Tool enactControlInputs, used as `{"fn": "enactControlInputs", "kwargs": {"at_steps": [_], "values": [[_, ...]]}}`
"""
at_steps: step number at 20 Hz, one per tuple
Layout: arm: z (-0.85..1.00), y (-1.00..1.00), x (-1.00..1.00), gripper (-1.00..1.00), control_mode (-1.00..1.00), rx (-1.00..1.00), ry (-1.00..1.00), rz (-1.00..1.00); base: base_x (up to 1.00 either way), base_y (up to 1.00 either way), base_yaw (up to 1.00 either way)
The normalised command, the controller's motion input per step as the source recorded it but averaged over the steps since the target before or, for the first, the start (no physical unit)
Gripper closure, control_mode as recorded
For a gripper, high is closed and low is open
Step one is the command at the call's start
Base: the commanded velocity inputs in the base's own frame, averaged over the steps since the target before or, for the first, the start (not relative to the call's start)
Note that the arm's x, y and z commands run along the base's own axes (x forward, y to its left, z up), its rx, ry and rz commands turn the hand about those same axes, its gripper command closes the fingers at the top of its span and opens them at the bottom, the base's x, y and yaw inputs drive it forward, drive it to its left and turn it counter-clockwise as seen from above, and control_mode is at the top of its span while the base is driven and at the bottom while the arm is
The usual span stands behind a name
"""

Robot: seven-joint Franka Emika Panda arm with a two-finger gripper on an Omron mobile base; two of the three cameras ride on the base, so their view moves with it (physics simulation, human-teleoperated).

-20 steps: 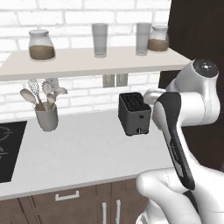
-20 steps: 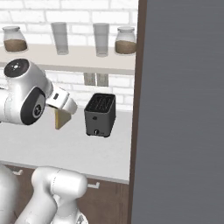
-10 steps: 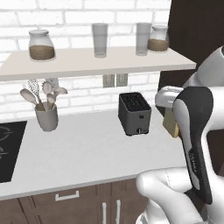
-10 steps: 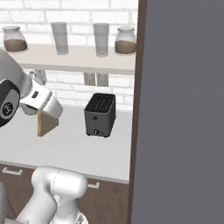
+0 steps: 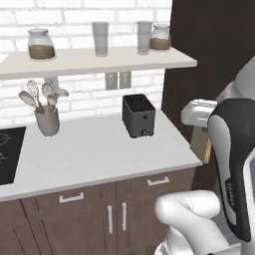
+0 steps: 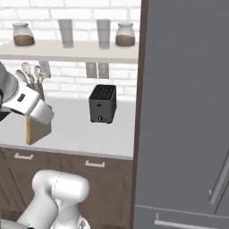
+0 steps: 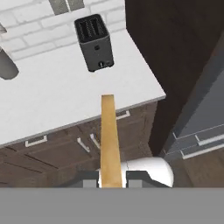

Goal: Start the toaster. Once the lever pops up, take the bread to the plate on the dining counter.

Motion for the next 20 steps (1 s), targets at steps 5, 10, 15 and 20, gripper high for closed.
{"fn": "enactControlInputs", "kwargs": {"at_steps": [5,10,15,20], "values": [[0.00,0.00,0.00,1.00,1.00,0.00,0.00,0.00,-0.42,0.25,-0.72],[0.00,0.00,0.00,1.00,1.00,0.00,0.00,0.00,-0.12,0.13,-0.92],[0.00,0.00,0.00,1.00,1.00,0.00,0.00,0.00,-0.13,0.01,-0.95],[0.00,0.00,0.00,1.00,1.00,0.00,0.00,0.00,-0.01,0.00,-0.93]]}}
